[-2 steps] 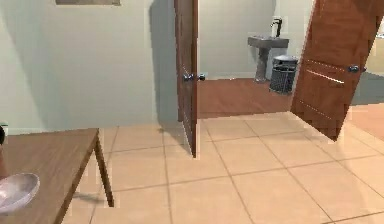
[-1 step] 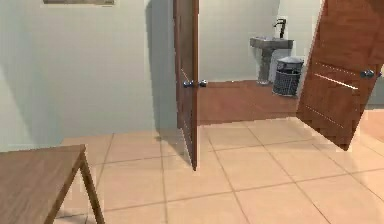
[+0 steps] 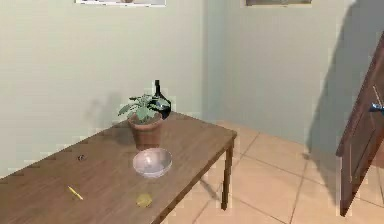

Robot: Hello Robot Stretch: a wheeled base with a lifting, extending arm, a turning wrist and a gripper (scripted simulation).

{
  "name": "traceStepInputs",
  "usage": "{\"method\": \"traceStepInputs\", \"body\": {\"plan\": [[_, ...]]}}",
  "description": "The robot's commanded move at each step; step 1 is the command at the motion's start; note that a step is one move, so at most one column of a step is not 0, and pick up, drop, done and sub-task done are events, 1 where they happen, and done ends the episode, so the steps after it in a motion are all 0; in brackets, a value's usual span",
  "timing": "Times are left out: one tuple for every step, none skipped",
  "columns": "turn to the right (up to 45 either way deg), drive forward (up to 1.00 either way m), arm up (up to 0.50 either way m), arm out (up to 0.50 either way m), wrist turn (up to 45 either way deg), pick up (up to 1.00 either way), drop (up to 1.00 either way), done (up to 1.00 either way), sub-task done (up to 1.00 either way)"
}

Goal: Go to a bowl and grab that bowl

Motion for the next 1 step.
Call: {"method": "traceStepInputs", "body": {"plan": [[-45.0,0.00,0.00,0.00,0.0,0.00,0.00,0.00,0.00]]}}
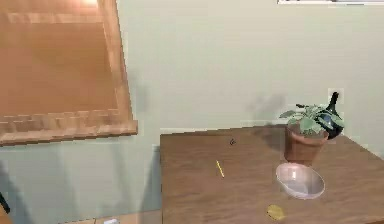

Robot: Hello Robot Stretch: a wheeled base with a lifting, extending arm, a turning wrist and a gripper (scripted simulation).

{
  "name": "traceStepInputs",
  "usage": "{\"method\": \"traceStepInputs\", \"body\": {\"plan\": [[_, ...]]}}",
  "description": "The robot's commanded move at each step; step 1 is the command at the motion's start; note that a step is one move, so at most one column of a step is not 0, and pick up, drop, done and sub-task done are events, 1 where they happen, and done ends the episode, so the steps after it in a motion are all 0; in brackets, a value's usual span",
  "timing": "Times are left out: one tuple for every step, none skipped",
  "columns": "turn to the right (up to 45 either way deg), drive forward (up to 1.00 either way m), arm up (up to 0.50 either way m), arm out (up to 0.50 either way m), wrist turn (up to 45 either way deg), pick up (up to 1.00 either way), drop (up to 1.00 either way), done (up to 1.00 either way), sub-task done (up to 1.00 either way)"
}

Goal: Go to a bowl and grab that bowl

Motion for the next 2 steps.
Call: {"method": "traceStepInputs", "body": {"plan": [[-45.0,0.00,0.00,0.00,0.0,0.00,0.00,0.00,0.00],[-9.0,0.00,0.00,0.00,0.0,0.00,0.00,0.00,0.00]]}}
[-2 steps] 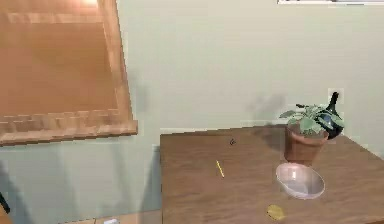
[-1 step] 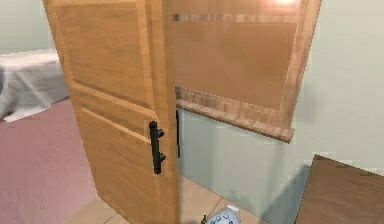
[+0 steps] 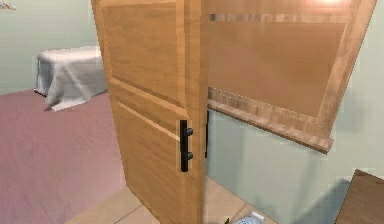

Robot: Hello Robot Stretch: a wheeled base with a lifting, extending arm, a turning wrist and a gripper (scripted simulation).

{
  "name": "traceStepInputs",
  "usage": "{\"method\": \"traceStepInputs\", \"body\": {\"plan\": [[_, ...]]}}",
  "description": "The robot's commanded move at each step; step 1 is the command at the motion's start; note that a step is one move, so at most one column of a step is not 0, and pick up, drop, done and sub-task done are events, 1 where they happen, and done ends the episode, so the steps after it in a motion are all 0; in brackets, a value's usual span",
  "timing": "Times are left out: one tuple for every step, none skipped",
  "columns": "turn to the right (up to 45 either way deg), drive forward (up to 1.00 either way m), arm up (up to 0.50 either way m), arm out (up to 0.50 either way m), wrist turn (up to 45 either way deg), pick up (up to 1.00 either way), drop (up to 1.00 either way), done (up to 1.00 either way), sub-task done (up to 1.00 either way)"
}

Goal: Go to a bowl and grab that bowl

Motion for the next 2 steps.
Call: {"method": "traceStepInputs", "body": {"plan": [[0.0,0.00,0.50,0.00,0.0,0.00,0.00,0.00,0.00],[0.0,0.00,0.38,0.00,0.0,0.00,0.00,0.00,0.00]]}}
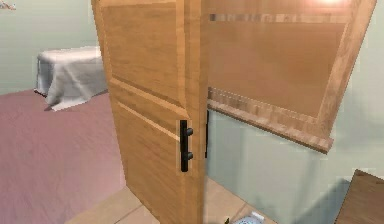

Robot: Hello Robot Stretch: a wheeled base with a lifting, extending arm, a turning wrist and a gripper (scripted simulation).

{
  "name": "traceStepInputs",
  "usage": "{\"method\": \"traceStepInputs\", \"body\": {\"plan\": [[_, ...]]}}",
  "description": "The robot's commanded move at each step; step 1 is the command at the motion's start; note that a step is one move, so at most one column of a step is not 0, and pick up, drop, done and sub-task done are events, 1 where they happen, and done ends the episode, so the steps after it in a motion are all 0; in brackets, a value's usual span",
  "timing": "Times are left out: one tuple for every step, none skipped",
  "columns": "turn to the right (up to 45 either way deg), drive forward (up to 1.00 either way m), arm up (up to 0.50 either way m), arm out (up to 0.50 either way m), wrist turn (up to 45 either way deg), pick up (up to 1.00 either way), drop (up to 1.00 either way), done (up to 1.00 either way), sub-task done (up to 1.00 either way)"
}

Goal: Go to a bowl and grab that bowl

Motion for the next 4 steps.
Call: {"method": "traceStepInputs", "body": {"plan": [[0.0,0.00,0.00,0.42,0.0,0.00,0.00,0.00,0.00],[0.0,0.00,0.00,0.00,45.0,0.00,0.00,0.00,0.00],[0.0,0.00,0.00,0.00,45.0,0.00,0.00,0.00,0.00],[0.0,0.00,0.00,0.00,45.0,0.00,0.00,0.00,0.00]]}}
